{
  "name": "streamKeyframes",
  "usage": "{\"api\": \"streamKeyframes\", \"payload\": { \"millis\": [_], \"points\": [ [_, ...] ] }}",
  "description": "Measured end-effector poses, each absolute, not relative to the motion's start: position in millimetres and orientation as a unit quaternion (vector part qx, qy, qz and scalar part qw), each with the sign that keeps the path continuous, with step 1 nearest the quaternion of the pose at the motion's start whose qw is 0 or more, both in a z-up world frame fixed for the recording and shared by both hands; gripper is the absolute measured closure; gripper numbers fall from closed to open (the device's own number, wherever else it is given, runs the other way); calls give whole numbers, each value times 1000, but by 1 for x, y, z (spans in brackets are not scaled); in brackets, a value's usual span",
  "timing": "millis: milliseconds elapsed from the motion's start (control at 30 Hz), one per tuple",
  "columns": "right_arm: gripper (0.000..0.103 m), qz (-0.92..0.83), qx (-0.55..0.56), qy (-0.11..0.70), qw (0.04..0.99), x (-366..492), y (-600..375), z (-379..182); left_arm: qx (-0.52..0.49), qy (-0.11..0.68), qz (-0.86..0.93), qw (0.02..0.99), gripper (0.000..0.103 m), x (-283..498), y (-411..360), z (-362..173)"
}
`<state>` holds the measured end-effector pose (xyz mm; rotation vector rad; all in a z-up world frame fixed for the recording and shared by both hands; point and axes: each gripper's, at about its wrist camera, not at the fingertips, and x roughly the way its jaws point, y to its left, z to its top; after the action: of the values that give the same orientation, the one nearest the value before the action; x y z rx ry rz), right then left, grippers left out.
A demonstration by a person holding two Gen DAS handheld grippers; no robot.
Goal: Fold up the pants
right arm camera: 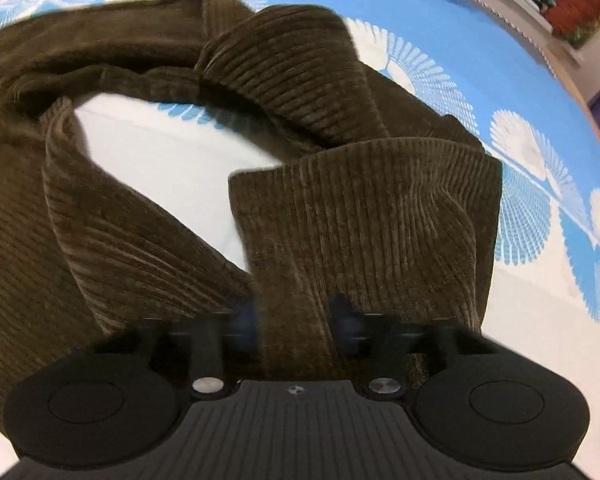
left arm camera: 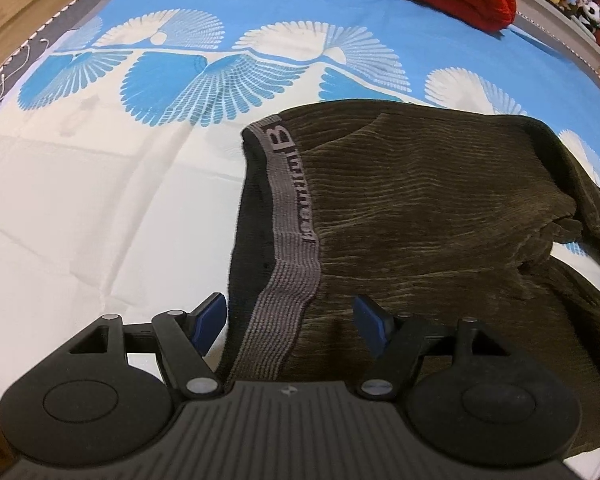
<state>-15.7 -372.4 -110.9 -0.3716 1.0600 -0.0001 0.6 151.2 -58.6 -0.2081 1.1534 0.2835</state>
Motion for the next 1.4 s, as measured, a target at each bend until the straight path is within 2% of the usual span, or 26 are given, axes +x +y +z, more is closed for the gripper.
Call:
{"api": "streamKeyframes", "payload": {
  "millis": [100,200,300,333,433,533,700,767,833,867,967,1133,1233,1300,1400],
  "points": [
    [94,-25,-92,448,889,-24,-403,-76,-107,538,137,825,28,0,155,-56],
    [95,-133,17,321,938,-58,-460,-29,-109,534,132,828,28,0,152,-53],
    [95,-291,164,241,911,-114,-537,-11,-107,532,124,831,28,0,143,-51],
    [96,-347,223,245,877,-138,-568,-18,-104,532,121,832,28,0,140,-50],
    [96,-443,372,321,750,-197,-636,-66,-97,531,116,834,28,1,132,-50],
    [96,-471,480,335,660,-244,-666,-101,-96,534,117,832,28,1,128,-51],
    [96,-441,442,307,718,-241,-663,-80,-96,540,118,828,27,4,126,-54],
    [95,-441,420,339,717,-232,-667,-86,-96,541,114,827,24,4,125,-56],
    [82,-484,378,385,689,-220,-672,-91,-95,548,113,824,24,3,126,-59],
    [82,-506,370,386,677,-220,-671,-89,-94,550,111,823,24,2,126,-61],
    [81,-534,349,340,691,-225,-668,-69,-86,554,110,821,24,0,128,-65],
    [63,-492,301,286,766,-207,-651,-44,-37,590,86,802,25,-9,123,-94],
    [63,-424,307,302,797,-188,-640,-46,58,636,75,766,26,-22,117,-127],
    [62,-389,309,318,807,-175,-630,-49,89,633,52,767,25,-32,117,-133],
    [62,-362,306,332,815,-155,-621,-47,39,618,71,782,26,-34,135,-121]
  ]
}}
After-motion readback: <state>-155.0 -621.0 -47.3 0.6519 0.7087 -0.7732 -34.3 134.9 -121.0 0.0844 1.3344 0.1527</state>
